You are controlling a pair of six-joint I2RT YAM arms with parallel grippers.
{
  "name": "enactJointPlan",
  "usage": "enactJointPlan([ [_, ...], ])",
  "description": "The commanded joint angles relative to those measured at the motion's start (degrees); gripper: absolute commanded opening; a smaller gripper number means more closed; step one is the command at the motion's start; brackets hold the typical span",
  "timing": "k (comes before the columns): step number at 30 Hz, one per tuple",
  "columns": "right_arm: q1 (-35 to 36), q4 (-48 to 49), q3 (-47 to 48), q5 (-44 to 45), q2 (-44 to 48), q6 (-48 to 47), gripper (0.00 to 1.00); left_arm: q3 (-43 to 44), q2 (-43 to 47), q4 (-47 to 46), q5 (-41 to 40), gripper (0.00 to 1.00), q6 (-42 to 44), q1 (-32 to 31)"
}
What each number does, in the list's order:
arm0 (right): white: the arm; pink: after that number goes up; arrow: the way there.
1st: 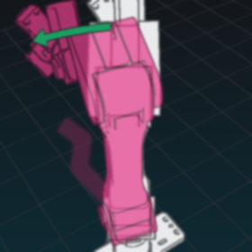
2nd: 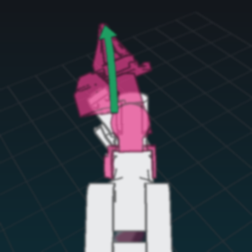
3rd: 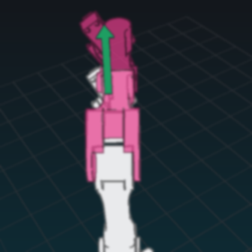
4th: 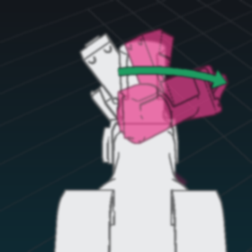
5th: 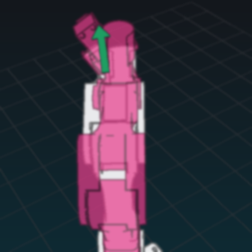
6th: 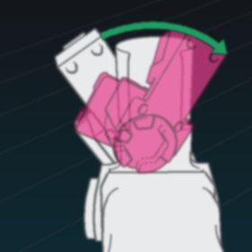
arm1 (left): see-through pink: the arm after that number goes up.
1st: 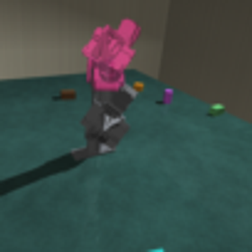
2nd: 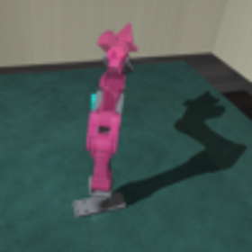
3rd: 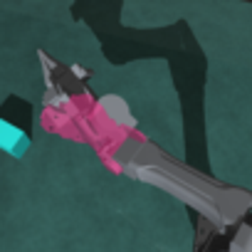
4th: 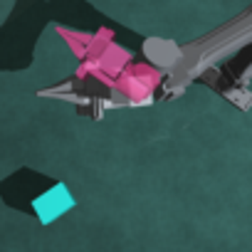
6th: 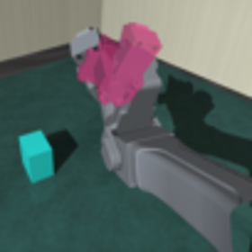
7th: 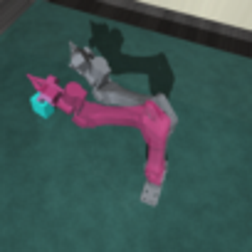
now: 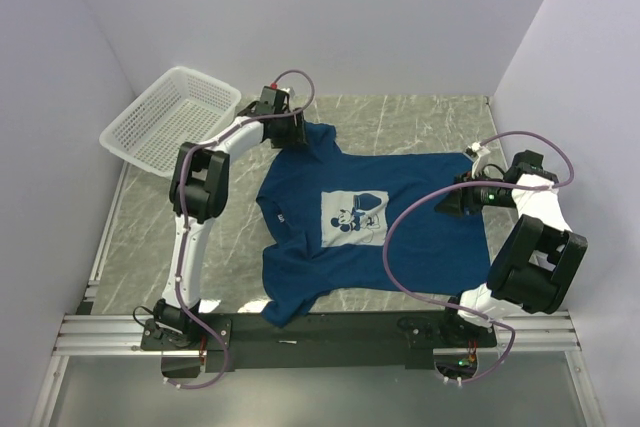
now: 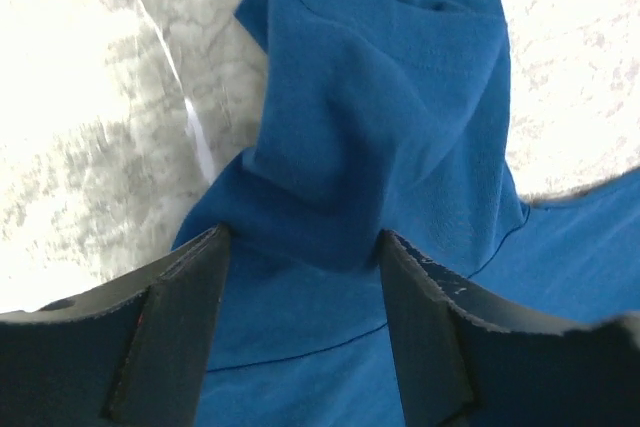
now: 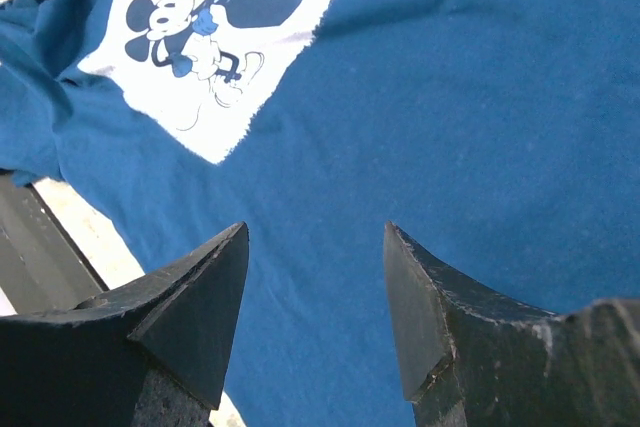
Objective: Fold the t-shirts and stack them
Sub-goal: Flatten the tshirt out
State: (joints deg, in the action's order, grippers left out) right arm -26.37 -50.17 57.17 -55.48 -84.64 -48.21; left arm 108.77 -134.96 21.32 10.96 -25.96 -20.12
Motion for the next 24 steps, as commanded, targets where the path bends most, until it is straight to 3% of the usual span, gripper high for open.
enactJointPlan([
  [1,0.4,1.7,-0.3,-2.2,0.9,0.8,0.63,4.2,-2.0,3.4,0.7,0.64,2.0,0.1],
  [2,0.4,1.6,-0.4,-2.3,0.9,0.7,0.63,4.6,-2.6,3.6,0.6,0.61,2.2,0.3],
  [5,0.4,0.8,-0.2,-2.4,1.2,0.3,0.63,6.5,-2.4,3.7,1.3,0.24,1.8,0.8],
  [6,0.4,0.8,-0.3,-2.3,1.3,0.2,0.63,7.0,-2.0,3.6,1.5,0.06,1.4,0.9],
  [7,0.3,0.7,-0.3,-2.3,1.7,0.2,0.63,6.9,-1.3,2.7,1.9,0.01,1.6,0.9],
  [11,0.4,1.0,-0.7,-2.1,2.5,0.4,0.63,2.3,7.4,-2.2,4.2,0.01,2.3,0.8],
  [20,0.4,0.8,-1.0,-1.6,3.1,0.0,0.63,-23.1,28.8,-10.0,10.0,0.04,5.3,-3.3],
  [22,0.4,0.3,-0.9,-1.6,3.3,-0.4,0.63,-29.4,30.4,-8.0,8.8,0.16,4.5,-4.7],
  [23,0.3,0.1,-1.1,-1.3,3.6,-0.7,0.63,-34.0,31.7,-6.7,7.4,0.27,2.9,-6.1],
  [24,0.4,0.0,-1.1,-1.2,3.8,-0.8,0.63,-36.6,32.2,-6.7,6.1,0.31,1.7,-6.5],
])
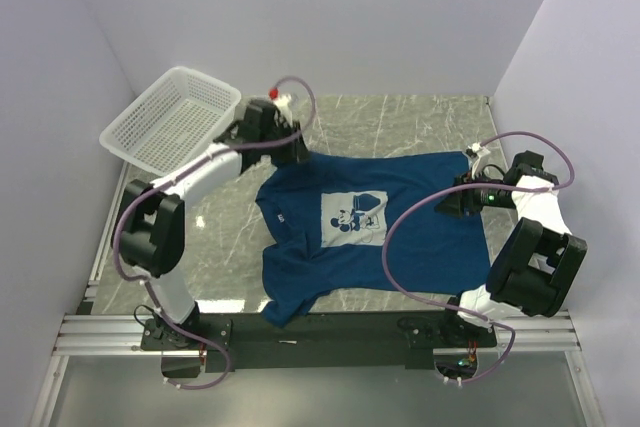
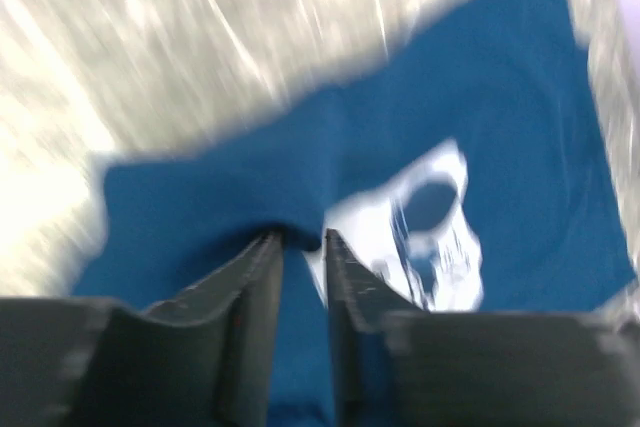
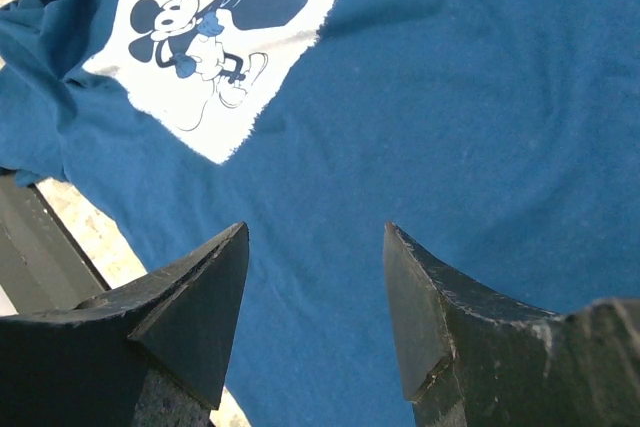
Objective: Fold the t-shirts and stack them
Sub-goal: Flatten the tshirt out
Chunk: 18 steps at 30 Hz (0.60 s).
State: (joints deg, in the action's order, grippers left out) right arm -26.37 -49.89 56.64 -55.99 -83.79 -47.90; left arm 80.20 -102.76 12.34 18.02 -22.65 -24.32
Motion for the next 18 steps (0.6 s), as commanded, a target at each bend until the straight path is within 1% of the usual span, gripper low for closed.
enactJointPlan([
  [1,0.4,-0.6,-0.7,-0.5,3.0,-1.4,0.63,-10.8,0.7,2.2,-1.9,0.33,-2.8,-2.5],
  [2,0.3,-0.6,-0.7,-0.2,3.2,-1.7,0.63,-13.7,2.8,1.6,-3.5,0.35,-4.8,-2.8],
  [3,0.4,-0.8,-0.6,0.1,3.5,-1.8,0.63,-20.0,4.4,0.6,-4.0,0.37,-5.5,-2.9],
  [4,0.4,-0.8,-0.6,0.3,3.5,-1.9,0.63,-23.2,8.2,-2.0,-4.2,0.4,-5.9,-3.2],
  [5,0.4,-0.7,-0.7,0.4,3.6,-1.9,0.63,-28.6,10.1,-3.4,-3.5,0.42,-6.3,-4.2],
  [7,0.4,-0.6,-0.6,0.9,3.7,-1.9,0.63,-32.2,15.2,-4.4,-2.1,0.44,-6.8,-5.2],
  [8,0.4,-0.5,-0.4,1.1,3.6,-1.8,0.63,-33.4,16.8,-4.1,-2.2,0.44,-7.4,-6.1],
  [10,0.4,-0.4,0.0,1.0,3.5,-1.6,0.63,-35.5,20.3,-2.9,-4.9,0.44,-8.4,-6.5],
  [11,0.5,-0.4,0.1,1.1,3.5,-1.6,0.63,-36.4,24.6,-1.9,-9.8,0.49,-9.7,-6.5],
  [13,1.2,-0.2,0.2,1.6,3.6,-1.3,0.63,-37.0,30.7,-1.3,-15.8,0.58,-11.4,-6.4],
  [14,1.7,0.0,0.1,1.9,3.8,-1.1,0.63,-37.6,32.1,-2.0,-17.7,0.67,-12.9,-5.7],
  [16,3.2,1.2,-0.7,2.9,4.4,-0.1,0.63,-38.1,33.4,-3.6,-17.9,0.7,-14.8,-4.1],
  [17,3.8,1.6,-1.0,3.3,4.6,0.3,0.63,-38.0,32.8,-4.4,-16.6,0.7,-17.0,-1.4],
  [18,4.3,2.4,-1.5,3.6,5.1,0.7,0.63,-37.8,31.9,-5.4,-14.1,0.68,-18.5,-0.2],
])
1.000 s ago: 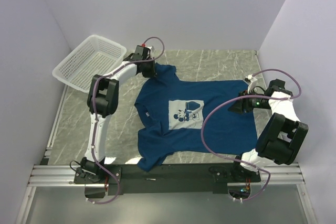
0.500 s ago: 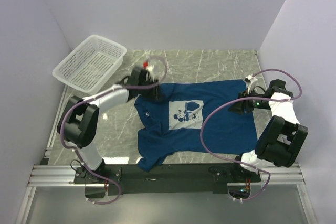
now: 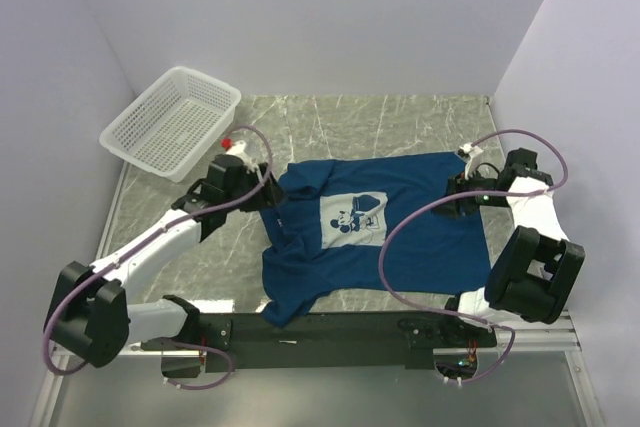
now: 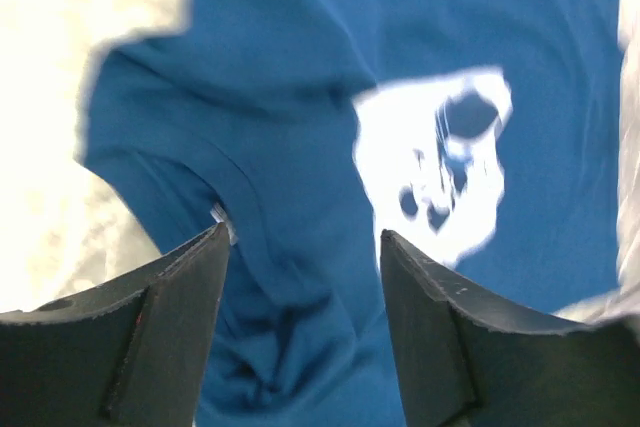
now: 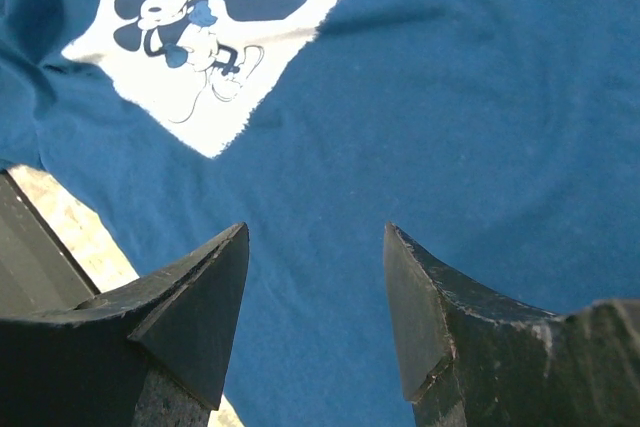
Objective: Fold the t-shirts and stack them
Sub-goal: Flatten the tshirt out
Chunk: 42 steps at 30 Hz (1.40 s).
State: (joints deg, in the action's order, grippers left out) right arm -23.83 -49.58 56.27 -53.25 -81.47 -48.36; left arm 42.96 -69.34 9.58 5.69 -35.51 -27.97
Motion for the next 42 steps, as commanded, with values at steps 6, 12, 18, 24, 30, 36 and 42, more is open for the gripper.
enactJointPlan([
  [6,4.6,3.5,-2.0,2.1,4.0,3.2,0.63,1.9,-11.0,-9.8,4.2,0.56,-15.1,5.8],
  [12,4.8,4.0,-2.7,2.3,3.6,3.1,0.63,5.7,-19.1,-13.5,5.5,0.52,-19.8,5.8],
  [18,4.7,4.1,-3.2,2.3,3.2,2.7,0.63,9.5,-23.6,-12.2,3.8,0.52,-19.0,5.9],
  [24,4.8,4.0,-2.8,2.1,3.3,2.7,0.63,13.6,-28.2,-9.8,2.8,0.5,-17.6,5.9],
  [30,4.8,4.0,-2.7,2.0,3.3,2.9,0.63,15.0,-28.7,-7.0,1.3,0.5,-16.5,5.9],
  [36,4.8,4.1,-2.5,1.8,3.0,3.1,0.63,14.8,-26.3,-5.4,-1.1,0.5,-15.4,5.9],
  [42,4.8,4.0,-2.6,1.9,3.1,3.1,0.63,14.5,-27.2,-5.4,-0.8,0.5,-15.1,5.9],
])
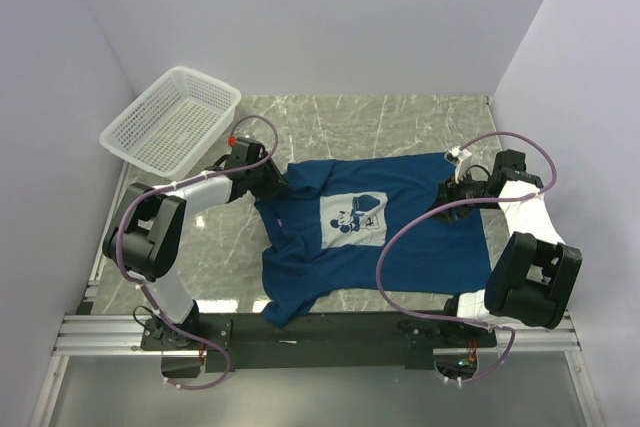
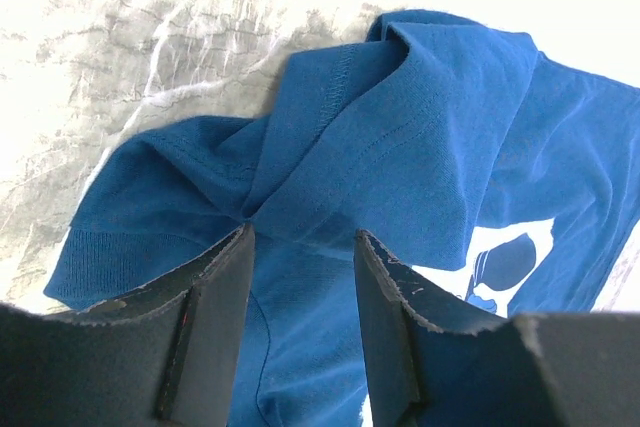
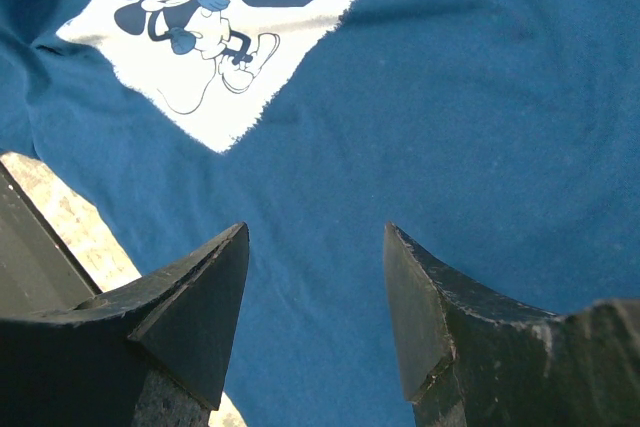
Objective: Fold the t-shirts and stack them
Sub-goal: Flatten the tshirt out
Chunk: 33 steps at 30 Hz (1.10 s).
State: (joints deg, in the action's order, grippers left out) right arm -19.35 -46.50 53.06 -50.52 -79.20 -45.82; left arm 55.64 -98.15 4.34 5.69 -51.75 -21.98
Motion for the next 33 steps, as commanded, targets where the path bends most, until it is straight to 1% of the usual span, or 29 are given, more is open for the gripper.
enactJointPlan([
  [1,0.3,0.8,0.7,-0.8,0.9,0.5,0.63,1.9,0.9,-0.2,-0.7,0.5,1.0,-0.1],
  [5,0.3,0.9,0.6,-0.6,1.2,0.6,0.63,3.5,-0.9,-0.3,-0.6,0.5,1.2,-0.1],
  [7,0.2,0.7,0.7,-0.6,1.2,0.6,0.63,4.1,-1.7,-0.4,-0.5,0.44,1.4,-0.1],
  [8,0.3,0.7,0.7,-0.6,1.1,0.6,0.63,4.7,-1.9,-0.3,-0.6,0.4,1.6,0.0],
  [11,0.3,0.9,0.6,-0.6,1.0,0.6,0.63,6.2,-2.2,0.1,-0.9,0.31,2.2,0.0],
  [14,0.3,0.9,0.6,-0.5,0.9,0.6,0.63,8.2,-3.1,1.3,-1.1,0.28,3.1,0.1],
  [15,0.3,0.8,0.7,-0.6,0.9,0.6,0.63,8.6,-3.4,1.4,-0.8,0.24,3.4,0.2],
  [17,0.3,0.7,0.7,-0.6,1.1,0.6,0.63,9.6,-4.2,1.4,0.2,0.18,4.1,0.4],
  [18,0.3,0.7,0.7,-0.6,1.1,0.6,0.63,9.9,-4.4,1.5,0.5,0.13,4.4,0.4],
  [20,0.3,0.7,0.6,-0.5,1.2,0.6,0.63,10.9,-4.9,2.1,0.8,0.11,5.2,0.5],
  [22,0.3,0.6,0.7,-0.5,1.2,0.5,0.63,11.4,-4.3,2.8,1.0,0.12,5.9,0.5],
  [25,0.2,0.7,0.6,-0.5,1.2,0.5,0.63,10.0,-2.0,4.3,-0.7,0.27,5.5,0.5],
  [26,0.2,0.8,0.6,-0.5,1.3,0.5,0.63,9.3,-1.1,4.5,-1.2,0.35,5.2,0.5],
  [28,0.2,0.9,0.6,-0.6,1.2,0.5,0.63,6.6,1.0,4.5,-1.7,0.4,3.9,0.5],
  [29,0.2,0.8,0.6,-0.7,1.2,0.6,0.63,5.8,1.4,4.3,-1.4,0.42,3.4,0.5],
  [33,0.2,0.7,0.8,-0.9,1.0,0.5,0.63,4.5,0.8,4.3,-0.4,0.42,2.0,0.5],
])
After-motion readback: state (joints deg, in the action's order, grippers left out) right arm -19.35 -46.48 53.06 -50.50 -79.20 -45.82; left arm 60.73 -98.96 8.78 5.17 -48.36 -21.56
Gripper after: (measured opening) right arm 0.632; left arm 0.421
